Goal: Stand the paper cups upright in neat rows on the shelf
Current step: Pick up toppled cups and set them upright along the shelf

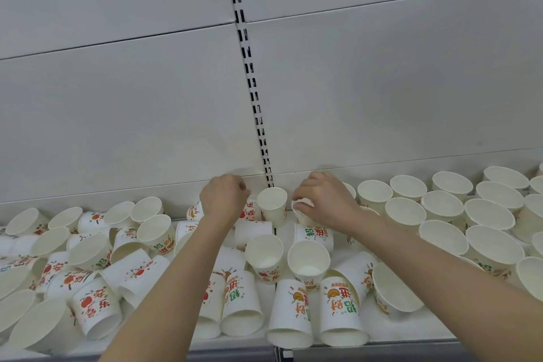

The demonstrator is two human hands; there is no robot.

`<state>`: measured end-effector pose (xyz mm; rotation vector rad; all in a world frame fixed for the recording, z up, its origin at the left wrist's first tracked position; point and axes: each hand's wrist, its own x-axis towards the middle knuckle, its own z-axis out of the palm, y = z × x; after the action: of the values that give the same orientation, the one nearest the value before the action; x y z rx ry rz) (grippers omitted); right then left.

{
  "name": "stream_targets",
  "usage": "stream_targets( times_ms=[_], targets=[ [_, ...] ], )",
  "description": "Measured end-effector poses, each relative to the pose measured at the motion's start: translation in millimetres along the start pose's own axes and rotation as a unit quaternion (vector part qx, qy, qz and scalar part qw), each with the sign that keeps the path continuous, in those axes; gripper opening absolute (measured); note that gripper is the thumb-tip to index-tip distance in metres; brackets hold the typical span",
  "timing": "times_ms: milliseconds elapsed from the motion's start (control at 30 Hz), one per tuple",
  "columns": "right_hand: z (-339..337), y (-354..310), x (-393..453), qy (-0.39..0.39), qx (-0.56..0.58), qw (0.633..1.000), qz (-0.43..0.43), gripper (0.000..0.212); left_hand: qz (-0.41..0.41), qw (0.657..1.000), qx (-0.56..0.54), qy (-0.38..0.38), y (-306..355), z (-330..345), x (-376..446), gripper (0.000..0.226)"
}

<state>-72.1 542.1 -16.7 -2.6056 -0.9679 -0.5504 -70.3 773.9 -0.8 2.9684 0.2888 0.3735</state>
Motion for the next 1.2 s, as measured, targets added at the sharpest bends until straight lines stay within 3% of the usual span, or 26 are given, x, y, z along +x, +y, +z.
stream_targets(
  times_ms=[67,167,233,367,567,767,833,933,1000,1067,1200],
  targets=[
    [7.0,-9.1,10.8,-0.012,-0.002,1.0,-0.001,0.011,-0.009,0.999,0.048,-0.013,-10.7,-0.8,0.4,0.016],
    [15.9,-22.5,27.3,-0.061,-0.015,0.998,-0.001,0.02,-0.015,0.993,0.092,-0.067,-13.7,0.7,-2.6,0.013],
    [21.3,-28.8,34.2,-0.097,-0.051,0.994,0.001,0.025,-0.016,0.991,0.115,-0.064,-8.4,1.0,-4.2,0.012],
    [26.6,-30.0,32.8,-0.12,-0.094,0.988,-0.009,0.013,-0.016,0.987,0.145,-0.06,-10.7,2.6,-3.3,0.014],
    [30.0,-23.5,27.5,-0.1,-0.133,0.986,0.003,0.008,-0.047,0.993,0.013,-0.103,-29.9,11.0,-6.1,0.028],
    [29.5,-25.3,20.1,-0.077,-0.097,0.992,0.032,0.012,-0.066,0.984,-0.148,-0.069,-24.5,7.1,-8.4,0.006],
    [28.5,-22.4,15.9,-0.058,-0.086,0.994,0.036,0.005,-0.039,0.987,-0.147,-0.04,-22.6,2.7,-10.6,0.006],
    [31.1,-19.3,10.5,-0.035,-0.091,0.995,0.037,0.011,0.071,0.995,-0.071,-0.003,-20.9,8.5,-20.3,0.009],
    [31.5,-21.2,8.8,-0.023,-0.085,0.995,0.043,0.011,0.111,0.992,-0.056,-0.015,-21.4,15.0,-26.8,0.012],
    [29.6,-22.9,7.0,0.0,-0.066,0.997,0.051,0.012,0.11,0.989,-0.099,-0.026,-26.4,17.9,-29.8,0.016],
    [5.9,-25.6,-3.0,0.026,-0.003,0.998,0.051,0.019,0.053,0.988,-0.141,0.043,-44.0,5.5,-35.7,0.02]
  ],
)
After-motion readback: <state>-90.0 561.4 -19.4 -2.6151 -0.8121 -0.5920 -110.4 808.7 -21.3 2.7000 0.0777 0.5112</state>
